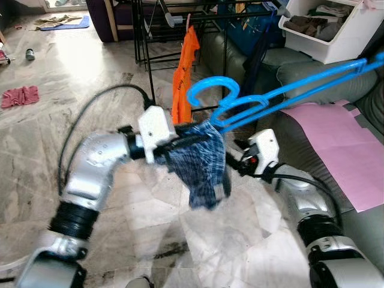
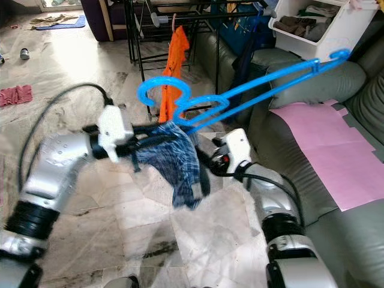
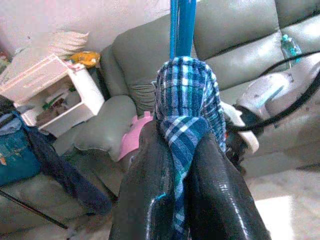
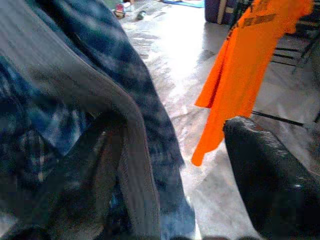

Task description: Hang hanger

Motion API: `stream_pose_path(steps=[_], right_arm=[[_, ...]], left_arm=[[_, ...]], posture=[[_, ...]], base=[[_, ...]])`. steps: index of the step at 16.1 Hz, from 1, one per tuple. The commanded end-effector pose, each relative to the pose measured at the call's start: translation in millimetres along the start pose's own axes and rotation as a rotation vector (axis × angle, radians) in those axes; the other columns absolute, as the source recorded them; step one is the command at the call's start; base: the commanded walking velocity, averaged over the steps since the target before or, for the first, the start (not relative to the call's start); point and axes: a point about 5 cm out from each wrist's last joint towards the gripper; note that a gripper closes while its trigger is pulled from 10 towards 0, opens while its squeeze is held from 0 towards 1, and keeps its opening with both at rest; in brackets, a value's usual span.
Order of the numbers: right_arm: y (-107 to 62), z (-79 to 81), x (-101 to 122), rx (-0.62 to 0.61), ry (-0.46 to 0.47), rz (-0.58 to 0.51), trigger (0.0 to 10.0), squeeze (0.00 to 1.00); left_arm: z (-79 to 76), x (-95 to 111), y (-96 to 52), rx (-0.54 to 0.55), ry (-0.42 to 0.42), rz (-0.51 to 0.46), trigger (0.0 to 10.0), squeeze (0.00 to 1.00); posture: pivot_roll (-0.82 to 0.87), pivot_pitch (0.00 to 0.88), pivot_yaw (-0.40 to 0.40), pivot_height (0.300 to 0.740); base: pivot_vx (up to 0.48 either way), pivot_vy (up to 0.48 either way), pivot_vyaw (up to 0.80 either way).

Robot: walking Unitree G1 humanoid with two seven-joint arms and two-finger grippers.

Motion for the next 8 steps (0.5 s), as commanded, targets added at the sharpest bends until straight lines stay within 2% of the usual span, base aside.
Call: stream_pose_path(steps=[1, 6, 8], right_arm=[[1.3, 0.9, 2.6, 0.021, -0.019, -0.003, 10.0, 1.0], [1.0, 10.1, -6.7, 0.101, 0.003, 0.035, 10.0, 1.0], [-4.5, 3.0, -2.7, 0.072, -0.012, 0.018, 10.0, 1.0]], left_arm=[[-4.5, 5.3, 6.3, 0.001, 0.024, -0.029, 0.0, 0.0], [-6.1, 8.8, 20.2, 0.025, 0.013, -0.073, 0.0, 0.0], [-0.6, 3.1, 15.0, 0.044, 0.011, -0.048, 0.0, 0.0]], posture=[[0.09, 0.11, -0.071, 0.74], [0.09, 0.109, -0.079, 0.74], [0.08, 0.108, -0.078, 0.74]], base=[[0.0, 0.0, 0.0], [0.0, 0.0, 0.0], [0.0, 0.0, 0.0]])
Point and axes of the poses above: a point about 5 cm out from each wrist's last joint towards the gripper, its own y axis pointing out of the wrist towards the gripper, its own x axis along the axis of the wrist's last joint, z = x × y, and after that the axes turned 2 degrees about -y, right-handed
